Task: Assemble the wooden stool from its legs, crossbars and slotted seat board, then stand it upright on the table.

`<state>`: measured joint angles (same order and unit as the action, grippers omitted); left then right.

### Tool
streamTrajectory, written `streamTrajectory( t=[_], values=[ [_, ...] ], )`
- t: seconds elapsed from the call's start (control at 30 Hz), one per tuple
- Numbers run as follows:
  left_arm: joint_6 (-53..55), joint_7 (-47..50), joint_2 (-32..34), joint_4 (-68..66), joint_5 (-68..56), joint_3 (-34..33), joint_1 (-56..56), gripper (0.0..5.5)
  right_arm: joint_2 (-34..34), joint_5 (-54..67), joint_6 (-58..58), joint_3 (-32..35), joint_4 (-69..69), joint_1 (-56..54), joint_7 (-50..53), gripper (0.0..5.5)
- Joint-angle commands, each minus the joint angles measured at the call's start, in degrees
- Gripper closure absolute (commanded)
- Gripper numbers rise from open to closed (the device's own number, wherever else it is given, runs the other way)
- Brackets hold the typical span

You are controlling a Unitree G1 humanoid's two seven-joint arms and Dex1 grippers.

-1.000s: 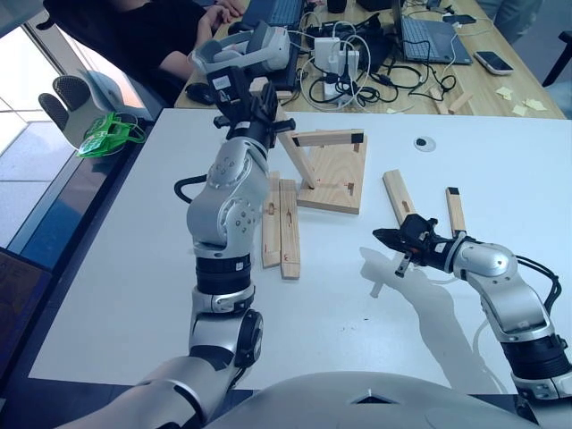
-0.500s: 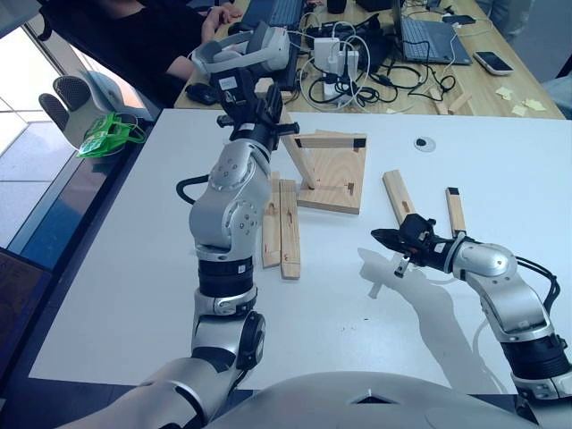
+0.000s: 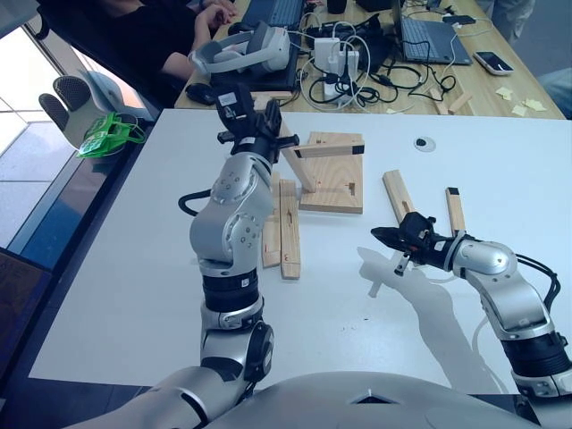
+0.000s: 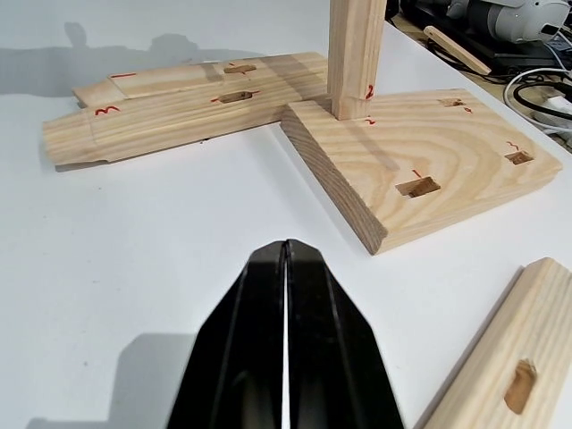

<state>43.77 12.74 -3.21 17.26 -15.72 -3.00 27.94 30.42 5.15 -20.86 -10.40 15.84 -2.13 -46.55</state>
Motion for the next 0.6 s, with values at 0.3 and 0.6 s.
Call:
streamTrajectory(
  t=[0.3, 0.6],
  values=[
    [2.5, -1.2, -3.3, -2.9, 2.1, 2.5, -5.2, 4.48, 1.0, -0.6, 0.5, -1.0, -0.9, -1.3, 0.3, 5.50],
    [-8.1, -5.3, -5.3, 1.8, 1.2, 2.6, -1.1, 3.47, 1.0, 1.1, 0.5, -0.8, -2.0, -1.6, -0.9, 5.50]
  ],
)
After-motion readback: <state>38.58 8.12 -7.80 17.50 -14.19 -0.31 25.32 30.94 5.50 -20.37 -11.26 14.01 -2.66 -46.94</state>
